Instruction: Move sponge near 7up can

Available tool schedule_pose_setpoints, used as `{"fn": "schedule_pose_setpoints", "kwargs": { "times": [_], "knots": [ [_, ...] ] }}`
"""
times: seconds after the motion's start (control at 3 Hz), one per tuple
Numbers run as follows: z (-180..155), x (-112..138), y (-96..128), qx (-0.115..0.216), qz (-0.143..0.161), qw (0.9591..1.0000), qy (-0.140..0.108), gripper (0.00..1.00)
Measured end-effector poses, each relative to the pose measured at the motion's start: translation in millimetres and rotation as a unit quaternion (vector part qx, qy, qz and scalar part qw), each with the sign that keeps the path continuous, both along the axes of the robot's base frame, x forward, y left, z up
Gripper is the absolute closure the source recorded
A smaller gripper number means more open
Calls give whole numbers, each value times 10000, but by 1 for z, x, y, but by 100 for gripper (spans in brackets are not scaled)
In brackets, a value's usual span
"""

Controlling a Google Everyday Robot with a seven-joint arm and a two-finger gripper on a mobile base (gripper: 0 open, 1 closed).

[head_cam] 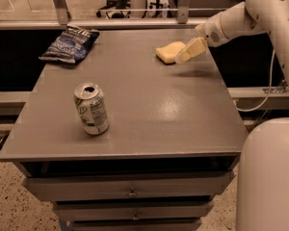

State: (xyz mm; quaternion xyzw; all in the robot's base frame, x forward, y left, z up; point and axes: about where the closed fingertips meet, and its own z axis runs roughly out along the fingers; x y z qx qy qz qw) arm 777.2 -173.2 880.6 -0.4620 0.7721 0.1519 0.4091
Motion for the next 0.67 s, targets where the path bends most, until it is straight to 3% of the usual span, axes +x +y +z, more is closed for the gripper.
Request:
{"fn": "schedule_pose_setpoints", "kwargs": {
  "times": [0.33, 0.67],
  "knots": [
    [-10, 14, 3, 16, -115, 9999, 16, 0],
    [-20, 20, 1, -32, -176, 9998, 57, 16]
  ]
}}
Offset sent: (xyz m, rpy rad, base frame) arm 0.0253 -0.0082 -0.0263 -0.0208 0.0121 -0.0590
